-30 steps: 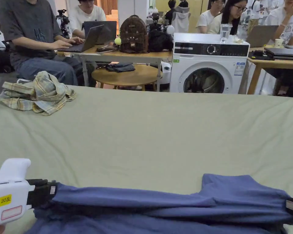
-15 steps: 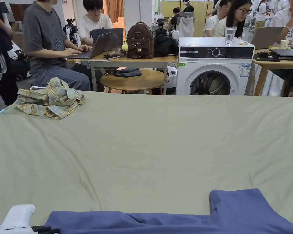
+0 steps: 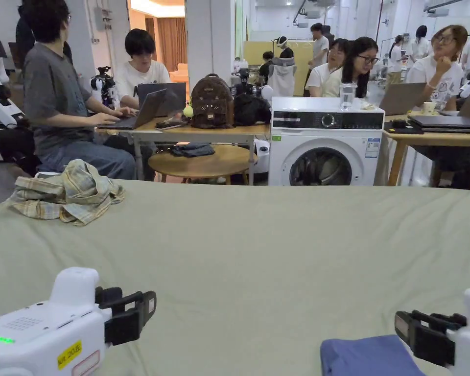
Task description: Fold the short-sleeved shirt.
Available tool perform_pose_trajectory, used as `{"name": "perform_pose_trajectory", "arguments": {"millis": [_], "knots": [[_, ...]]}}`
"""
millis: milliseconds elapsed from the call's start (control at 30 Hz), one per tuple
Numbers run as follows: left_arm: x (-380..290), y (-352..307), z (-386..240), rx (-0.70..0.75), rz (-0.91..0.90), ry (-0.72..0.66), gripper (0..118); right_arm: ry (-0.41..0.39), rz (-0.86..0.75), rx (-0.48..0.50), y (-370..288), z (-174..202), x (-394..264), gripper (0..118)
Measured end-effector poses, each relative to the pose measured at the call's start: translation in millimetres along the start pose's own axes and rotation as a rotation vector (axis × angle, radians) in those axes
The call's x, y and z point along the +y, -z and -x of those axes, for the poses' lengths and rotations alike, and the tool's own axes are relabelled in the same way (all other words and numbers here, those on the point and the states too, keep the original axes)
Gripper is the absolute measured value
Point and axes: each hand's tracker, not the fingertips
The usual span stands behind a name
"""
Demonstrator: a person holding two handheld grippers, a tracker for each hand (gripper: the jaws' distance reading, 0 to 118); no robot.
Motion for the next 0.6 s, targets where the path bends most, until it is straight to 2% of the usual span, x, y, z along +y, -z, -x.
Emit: {"name": "perform_pose_trajectory", "arguments": {"millis": [100, 233, 267, 300, 333, 367, 500, 600], "knots": [[7.6, 19.8, -17.3, 0.013, -0.006, -0.017, 53, -0.044, 0.001, 0.006, 32.4, 22.2, 5.3, 47], [4.4, 32.9, -28.4, 0.019, -0.01, -0.022, 53, -0.085, 0.009, 0.001, 59.7, 47.0, 1.4, 16], [2.4, 35.3, -30.0, 0.021, 0.007, -0.016, 44, -0.09, 0.012, -0.007, 63.8, 51.3, -0.4, 8], [-1.0, 36.8, -31.4, 0.035, 0.025, 0.004, 29, -0.097, 0.013, -0.012, 65.3, 57.1, -3.0, 3], [0.1, 36.5, -31.7, 0.016, 0.044, 0.013, 7, -0.101, 0.016, -0.002, 67.5, 59.0, -5.2, 0], [-0.6, 36.3, -31.2, -0.005, 0.067, 0.007, 0, -0.106, 0.017, 0.006, 69.3, 61.5, -8.0, 0], [-1.5, 30.5, -27.2, 0.024, 0.061, 0.006, 0, -0.162, 0.036, 0.013, 74.0, 72.7, -15.6, 0], [4.3, 17.9, -9.6, -0.028, 0.054, -0.08, 0, -0.168, 0.04, 0.044, 70.8, 76.1, -16.2, 0]]}}
